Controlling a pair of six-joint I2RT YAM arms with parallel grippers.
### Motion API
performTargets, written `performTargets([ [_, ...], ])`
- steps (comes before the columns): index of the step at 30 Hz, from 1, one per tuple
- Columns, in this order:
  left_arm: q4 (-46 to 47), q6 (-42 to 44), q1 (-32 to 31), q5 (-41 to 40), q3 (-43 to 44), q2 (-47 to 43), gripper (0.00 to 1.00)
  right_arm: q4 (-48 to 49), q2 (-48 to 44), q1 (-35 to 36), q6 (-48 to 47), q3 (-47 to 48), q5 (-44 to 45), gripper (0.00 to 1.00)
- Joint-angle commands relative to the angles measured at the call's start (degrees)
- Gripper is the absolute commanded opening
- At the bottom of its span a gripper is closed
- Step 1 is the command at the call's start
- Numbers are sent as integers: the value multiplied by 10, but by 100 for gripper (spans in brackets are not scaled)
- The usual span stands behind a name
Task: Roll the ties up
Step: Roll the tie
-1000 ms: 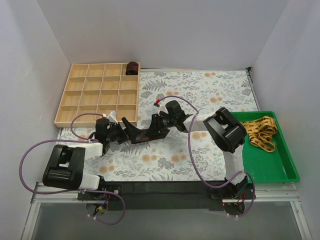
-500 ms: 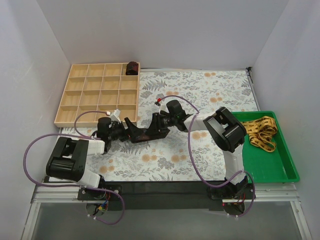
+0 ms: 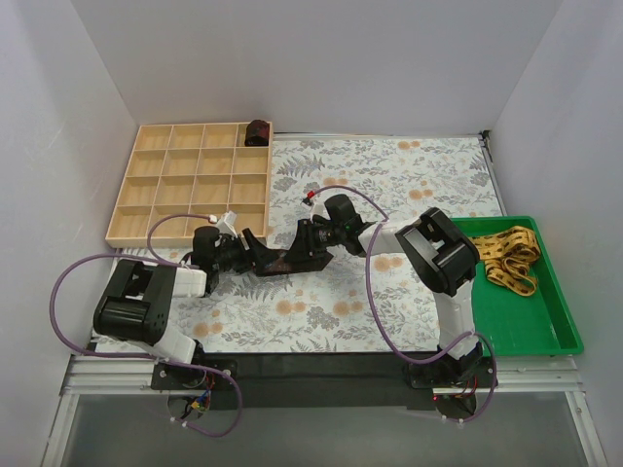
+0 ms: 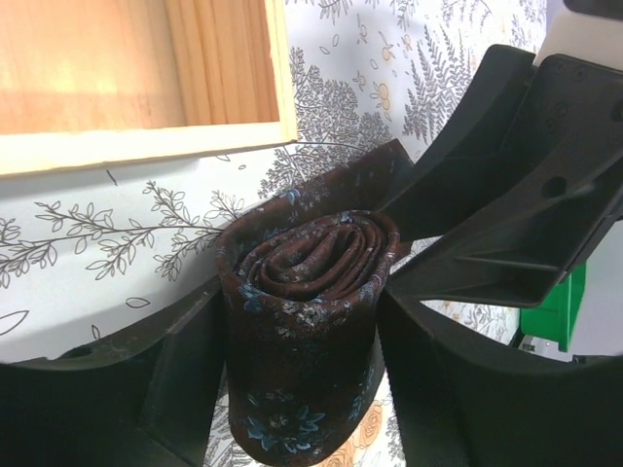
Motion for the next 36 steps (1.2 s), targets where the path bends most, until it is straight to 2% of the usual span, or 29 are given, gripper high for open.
performTargets([
  [1,-59,15,-10,-16,-5,20,53,12,4,0,5,9,-1,40],
  [7,-73,18,-11,-6,8,31,28,12,-4,-1,4,4,4,40],
  [10,-116,28,-11,-8,21,17,28,11,-27,-5,-7,-11,11,41],
  [13,-209,66,-11,-37,53,-10,27,9,-61,-21,-19,-37,17,41],
  [17,-394,129,-11,-107,115,-46,27,-24,-107,-44,-59,-67,33,42],
  [26,-679,268,-18,-318,287,-32,22,-101,-185,-72,-138,-127,113,43],
  [28,-713,281,-30,-410,326,-19,21,-106,-195,-76,-141,-138,119,43],
  [32,-784,294,-55,-526,379,2,16,-109,-203,-80,-145,-149,119,43],
  [36,-837,288,-104,-644,419,43,16,-108,-204,-80,-144,-152,116,43],
])
